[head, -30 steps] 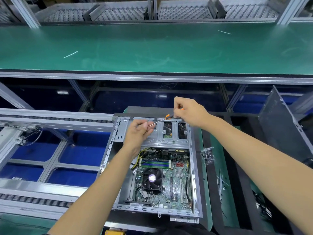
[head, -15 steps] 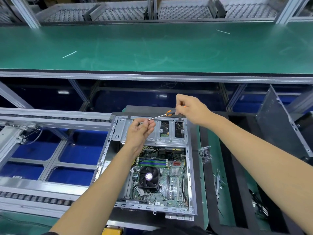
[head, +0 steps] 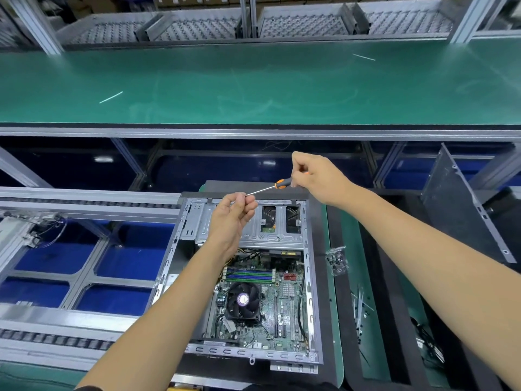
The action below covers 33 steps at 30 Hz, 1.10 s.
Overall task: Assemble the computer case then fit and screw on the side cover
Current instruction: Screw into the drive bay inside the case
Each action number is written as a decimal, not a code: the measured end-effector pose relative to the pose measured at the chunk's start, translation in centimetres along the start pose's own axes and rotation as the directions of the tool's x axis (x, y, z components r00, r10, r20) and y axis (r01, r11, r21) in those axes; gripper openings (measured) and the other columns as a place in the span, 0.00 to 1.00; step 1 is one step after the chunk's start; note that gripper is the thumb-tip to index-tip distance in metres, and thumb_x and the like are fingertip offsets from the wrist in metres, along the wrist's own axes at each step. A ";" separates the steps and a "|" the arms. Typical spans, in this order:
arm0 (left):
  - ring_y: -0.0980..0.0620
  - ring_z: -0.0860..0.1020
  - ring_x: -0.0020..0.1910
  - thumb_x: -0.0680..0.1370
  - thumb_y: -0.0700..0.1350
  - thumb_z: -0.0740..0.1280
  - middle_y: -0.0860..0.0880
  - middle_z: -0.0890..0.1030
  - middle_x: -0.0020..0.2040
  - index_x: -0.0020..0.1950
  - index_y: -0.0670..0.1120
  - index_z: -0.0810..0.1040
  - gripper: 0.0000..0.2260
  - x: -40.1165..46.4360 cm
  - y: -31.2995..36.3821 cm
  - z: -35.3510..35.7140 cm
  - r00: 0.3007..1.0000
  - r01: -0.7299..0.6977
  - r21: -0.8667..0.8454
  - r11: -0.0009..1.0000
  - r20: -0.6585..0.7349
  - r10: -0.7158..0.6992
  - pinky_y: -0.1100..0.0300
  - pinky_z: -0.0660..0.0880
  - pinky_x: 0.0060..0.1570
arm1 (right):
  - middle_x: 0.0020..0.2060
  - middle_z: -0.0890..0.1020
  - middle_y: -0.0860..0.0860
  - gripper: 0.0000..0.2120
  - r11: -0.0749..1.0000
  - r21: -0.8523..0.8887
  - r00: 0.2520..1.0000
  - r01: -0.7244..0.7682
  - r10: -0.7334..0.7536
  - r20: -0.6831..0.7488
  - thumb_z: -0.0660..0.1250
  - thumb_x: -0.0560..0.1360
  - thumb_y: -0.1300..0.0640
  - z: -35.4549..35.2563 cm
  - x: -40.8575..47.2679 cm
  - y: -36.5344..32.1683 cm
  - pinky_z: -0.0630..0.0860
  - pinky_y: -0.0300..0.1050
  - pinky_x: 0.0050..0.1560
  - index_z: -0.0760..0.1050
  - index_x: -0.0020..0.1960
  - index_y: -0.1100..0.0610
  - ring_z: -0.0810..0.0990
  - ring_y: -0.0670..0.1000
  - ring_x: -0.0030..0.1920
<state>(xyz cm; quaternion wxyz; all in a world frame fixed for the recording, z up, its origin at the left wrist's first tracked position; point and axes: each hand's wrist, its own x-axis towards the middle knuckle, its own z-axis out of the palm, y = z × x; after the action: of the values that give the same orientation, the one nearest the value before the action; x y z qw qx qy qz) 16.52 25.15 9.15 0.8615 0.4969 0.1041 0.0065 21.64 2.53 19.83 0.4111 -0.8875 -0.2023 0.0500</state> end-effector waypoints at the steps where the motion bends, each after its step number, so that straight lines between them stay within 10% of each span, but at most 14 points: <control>1: 0.54 0.84 0.48 0.77 0.50 0.69 0.48 0.85 0.49 0.55 0.43 0.78 0.12 0.1 0.0 0.0 1.000 0.006 0.007 1.000 0.003 -0.006 0.64 0.79 0.48 | 0.39 0.81 0.56 0.08 1.000 -0.009 1.000 0.006 -0.006 0.003 0.66 0.76 0.61 -0.1 0.0 0.0 0.67 0.50 0.38 0.70 0.40 0.56 0.70 0.51 0.36; 20: 0.55 0.84 0.47 0.83 0.44 0.65 0.49 0.86 0.48 0.55 0.41 0.78 0.07 0.8 -0.3 0.2 0.995 0.102 0.010 0.995 0.011 -0.102 0.65 0.79 0.47 | 0.32 0.76 0.46 0.10 0.999 -0.018 0.999 0.044 -0.044 -0.010 0.65 0.74 0.62 0.1 0.7 0.5 0.64 0.46 0.34 0.69 0.37 0.51 0.67 0.46 0.32; 24: 0.55 0.83 0.46 0.83 0.42 0.65 0.48 0.86 0.46 0.54 0.41 0.78 0.05 0.9 -0.6 0.0 0.996 0.084 0.131 0.988 -0.013 -0.083 0.64 0.79 0.46 | 0.34 0.75 0.48 0.10 0.987 -0.110 0.993 0.116 -0.112 0.044 0.64 0.73 0.61 0.3 0.6 -0.1 0.66 0.50 0.35 0.66 0.39 0.50 0.81 0.48 0.40; 33: 0.55 0.79 0.41 0.78 0.42 0.73 0.52 0.83 0.41 0.42 0.57 0.83 0.10 2.2 2.1 -0.8 0.967 -0.247 0.789 0.563 0.234 0.096 0.63 0.79 0.43 | 0.33 0.75 0.48 0.10 0.988 -0.110 0.994 0.110 -0.106 0.038 0.65 0.75 0.62 -0.6 0.8 0.1 0.66 0.48 0.35 0.67 0.39 0.52 0.80 0.57 0.40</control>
<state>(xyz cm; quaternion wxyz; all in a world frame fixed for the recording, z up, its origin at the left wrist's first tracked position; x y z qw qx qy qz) 18.77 27.14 10.19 0.5390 0.8420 -0.0248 0.0009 22.57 2.36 20.24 0.3594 -0.8960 -0.2591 0.0305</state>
